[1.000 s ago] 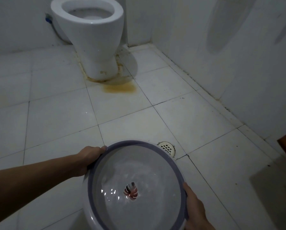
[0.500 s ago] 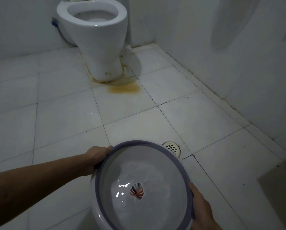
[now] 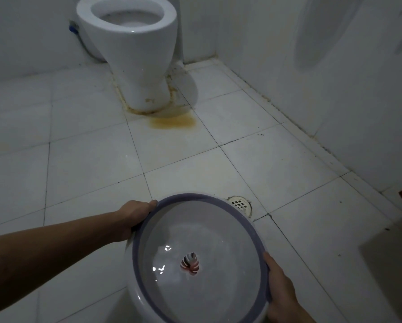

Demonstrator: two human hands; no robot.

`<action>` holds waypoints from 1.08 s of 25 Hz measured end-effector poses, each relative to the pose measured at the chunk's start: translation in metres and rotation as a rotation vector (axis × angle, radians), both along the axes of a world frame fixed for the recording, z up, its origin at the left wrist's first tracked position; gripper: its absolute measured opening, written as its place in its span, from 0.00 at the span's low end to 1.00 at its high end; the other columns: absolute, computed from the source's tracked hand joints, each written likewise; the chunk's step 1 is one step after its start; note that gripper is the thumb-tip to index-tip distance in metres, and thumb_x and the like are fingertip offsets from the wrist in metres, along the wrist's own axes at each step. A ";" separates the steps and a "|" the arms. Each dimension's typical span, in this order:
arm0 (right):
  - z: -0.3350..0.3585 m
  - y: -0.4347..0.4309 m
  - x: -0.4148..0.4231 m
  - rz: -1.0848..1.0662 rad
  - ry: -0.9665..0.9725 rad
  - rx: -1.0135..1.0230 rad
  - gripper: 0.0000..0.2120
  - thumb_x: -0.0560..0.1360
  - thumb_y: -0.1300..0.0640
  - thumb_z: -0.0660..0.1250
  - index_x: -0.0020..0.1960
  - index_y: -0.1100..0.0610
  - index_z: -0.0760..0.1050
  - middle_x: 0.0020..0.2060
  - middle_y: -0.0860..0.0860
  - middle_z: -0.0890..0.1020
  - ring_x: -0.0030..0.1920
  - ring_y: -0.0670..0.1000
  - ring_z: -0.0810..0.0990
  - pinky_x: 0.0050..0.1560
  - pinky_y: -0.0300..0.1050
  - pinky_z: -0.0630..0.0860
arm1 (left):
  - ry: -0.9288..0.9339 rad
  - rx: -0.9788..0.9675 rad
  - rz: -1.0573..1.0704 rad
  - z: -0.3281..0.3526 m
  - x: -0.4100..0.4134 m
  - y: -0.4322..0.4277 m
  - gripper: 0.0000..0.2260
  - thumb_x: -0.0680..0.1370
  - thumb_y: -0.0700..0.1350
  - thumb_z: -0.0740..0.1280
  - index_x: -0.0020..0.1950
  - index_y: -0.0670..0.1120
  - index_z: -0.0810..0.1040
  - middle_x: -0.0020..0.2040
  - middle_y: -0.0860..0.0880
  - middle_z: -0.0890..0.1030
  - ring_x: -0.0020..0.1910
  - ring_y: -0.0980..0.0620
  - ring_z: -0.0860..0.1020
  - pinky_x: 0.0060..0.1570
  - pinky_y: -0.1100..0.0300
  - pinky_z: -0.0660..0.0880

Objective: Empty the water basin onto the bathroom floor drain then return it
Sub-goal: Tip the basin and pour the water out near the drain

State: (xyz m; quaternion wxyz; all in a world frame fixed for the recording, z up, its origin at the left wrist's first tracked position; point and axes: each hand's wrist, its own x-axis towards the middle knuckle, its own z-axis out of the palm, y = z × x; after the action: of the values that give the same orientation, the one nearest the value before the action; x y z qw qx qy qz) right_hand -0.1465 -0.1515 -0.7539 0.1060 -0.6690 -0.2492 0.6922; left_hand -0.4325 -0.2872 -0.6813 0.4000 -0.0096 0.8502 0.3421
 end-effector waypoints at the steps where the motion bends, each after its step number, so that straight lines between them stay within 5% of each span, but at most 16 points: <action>1: 0.002 0.000 -0.001 0.003 0.001 -0.002 0.27 0.79 0.46 0.66 0.66 0.68 0.76 0.60 0.65 0.81 0.59 0.66 0.80 0.65 0.62 0.74 | 0.006 -0.003 -0.001 0.000 0.000 0.000 0.17 0.80 0.52 0.64 0.44 0.38 0.79 0.40 0.42 0.81 0.38 0.43 0.80 0.39 0.51 0.76; 18: 0.007 -0.001 -0.001 -0.009 0.023 0.013 0.24 0.79 0.47 0.66 0.60 0.69 0.79 0.56 0.65 0.83 0.57 0.66 0.81 0.65 0.63 0.75 | 0.029 -0.019 0.000 -0.002 -0.001 0.000 0.18 0.80 0.53 0.64 0.39 0.41 0.77 0.38 0.43 0.81 0.36 0.45 0.79 0.29 0.57 0.73; 24: 0.011 -0.001 -0.004 -0.046 0.068 -0.003 0.19 0.79 0.50 0.65 0.56 0.67 0.79 0.46 0.60 0.84 0.46 0.62 0.82 0.45 0.53 0.79 | 0.017 -0.010 0.000 -0.001 -0.002 -0.001 0.17 0.80 0.53 0.65 0.41 0.40 0.78 0.39 0.43 0.81 0.37 0.45 0.80 0.29 0.58 0.73; 27: 0.013 0.001 -0.005 -0.045 0.073 -0.018 0.21 0.80 0.50 0.65 0.58 0.68 0.79 0.52 0.63 0.84 0.51 0.65 0.82 0.54 0.58 0.78 | 0.013 -0.006 0.007 0.000 -0.002 0.000 0.18 0.79 0.53 0.65 0.44 0.38 0.79 0.39 0.42 0.81 0.38 0.44 0.80 0.30 0.56 0.74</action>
State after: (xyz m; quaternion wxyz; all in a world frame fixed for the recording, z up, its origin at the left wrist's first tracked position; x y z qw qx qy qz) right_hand -0.1514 -0.1507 -0.7411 0.1246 -0.6497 -0.2239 0.7157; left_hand -0.4349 -0.2876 -0.6811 0.3933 -0.0117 0.8537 0.3411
